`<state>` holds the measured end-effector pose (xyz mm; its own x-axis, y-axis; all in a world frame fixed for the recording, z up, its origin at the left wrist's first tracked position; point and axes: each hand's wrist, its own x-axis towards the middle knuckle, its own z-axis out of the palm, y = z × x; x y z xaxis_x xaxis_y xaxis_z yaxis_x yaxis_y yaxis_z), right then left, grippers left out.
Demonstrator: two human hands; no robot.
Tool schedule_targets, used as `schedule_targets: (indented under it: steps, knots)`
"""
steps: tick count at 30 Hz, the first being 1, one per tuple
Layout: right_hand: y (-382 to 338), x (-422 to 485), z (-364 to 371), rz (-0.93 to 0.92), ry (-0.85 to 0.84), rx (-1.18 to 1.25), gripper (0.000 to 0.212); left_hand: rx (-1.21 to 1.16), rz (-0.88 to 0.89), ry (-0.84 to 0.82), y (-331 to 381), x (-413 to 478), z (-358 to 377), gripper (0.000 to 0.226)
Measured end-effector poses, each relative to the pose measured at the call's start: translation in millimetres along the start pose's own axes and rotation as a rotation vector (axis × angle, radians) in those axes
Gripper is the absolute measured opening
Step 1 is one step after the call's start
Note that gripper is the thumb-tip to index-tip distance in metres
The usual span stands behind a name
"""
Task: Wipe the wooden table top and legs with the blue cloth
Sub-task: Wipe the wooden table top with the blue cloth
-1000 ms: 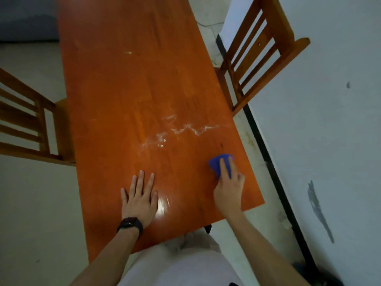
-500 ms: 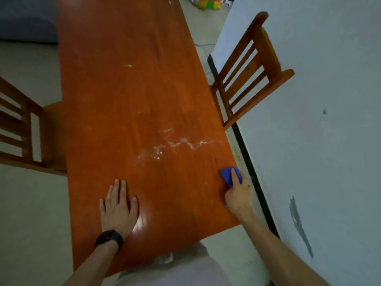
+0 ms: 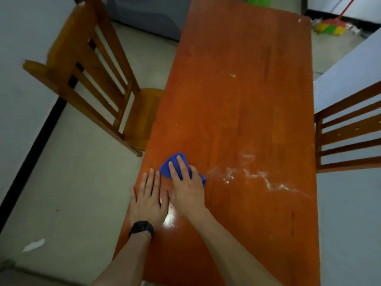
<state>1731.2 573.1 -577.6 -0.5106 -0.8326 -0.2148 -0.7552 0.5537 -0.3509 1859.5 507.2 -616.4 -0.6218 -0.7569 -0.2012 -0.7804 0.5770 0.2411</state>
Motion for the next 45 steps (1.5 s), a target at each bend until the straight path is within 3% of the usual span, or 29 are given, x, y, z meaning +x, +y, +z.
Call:
schedule_targets:
  steps: [4, 10, 12, 15, 19, 21, 25, 27, 29, 32, 36, 39, 41, 45]
  knots:
    - [33.6, -24.4, -3.7, 0.013, 0.02, -0.083, 0.087, 0.003, -0.017, -0.015, 3.5, 1.4, -1.9, 0.066]
    - [124.7, -127.4, -41.2, 0.545, 0.102, -0.067, 0.079, 0.0, -0.022, -0.031, 4.7, 0.8, -4.9, 0.067]
    - [122.2, -132.3, -46.2, 0.61, 0.19, 0.001, 0.07, 0.002, -0.027, -0.035, 6.5, 0.8, -5.5, 0.067]
    - [73.7, -99.2, -38.8, 0.435, 0.222, 0.058, 0.07, -0.005, -0.031, -0.035, 7.3, 1.1, -5.9, 0.067]
    - [10.8, -58.1, -5.1, 0.023, 0.087, -0.004, 0.079, -0.01, -0.032, -0.019, 6.2, 1.4, -5.2, 0.067]
    - [26.5, -56.3, -1.8, -0.008, 0.073, -0.077, 0.082, -0.007, -0.024, -0.022, 6.8, 1.4, -6.4, 0.067]
    - [108.1, -106.0, -21.4, 0.331, 0.085, -0.112, 0.079, 0.014, -0.027, -0.063, 7.0, 2.1, -9.0, 0.067]
    - [143.9, -132.1, -37.1, 0.614, 0.169, -0.032, 0.071, 0.019, -0.028, -0.067, 6.5, 2.2, -9.1, 0.067]
    - [152.8, -140.4, -45.8, 0.774, 0.32, 0.08, 0.064, 0.011, -0.03, -0.069, 5.9, 2.8, -9.0, 0.067]
    - [119.1, -127.5, -35.7, 0.614, 0.399, 0.105, 0.063, 0.014, -0.024, -0.059, 6.0, 1.3, -8.4, 0.067]
    - [42.6, -111.1, 1.2, 0.231, 0.184, 0.001, 0.073, 0.01, -0.028, -0.063, 4.9, 1.9, -8.6, 0.067]
    - [72.3, -113.5, -0.5, 0.16, 0.151, -0.083, 0.084, 0.014, -0.031, -0.06, 6.1, 0.9, -7.7, 0.067]
    - [124.0, -129.3, -15.9, 0.269, 0.129, -0.134, 0.083, 0.023, -0.026, -0.054, 6.8, 1.2, -6.2, 0.067]
    - [242.5, -183.2, -60.4, 0.828, 0.233, -0.048, 0.072, 0.076, -0.012, -0.04, 11.5, -0.9, -3.6, 0.063]
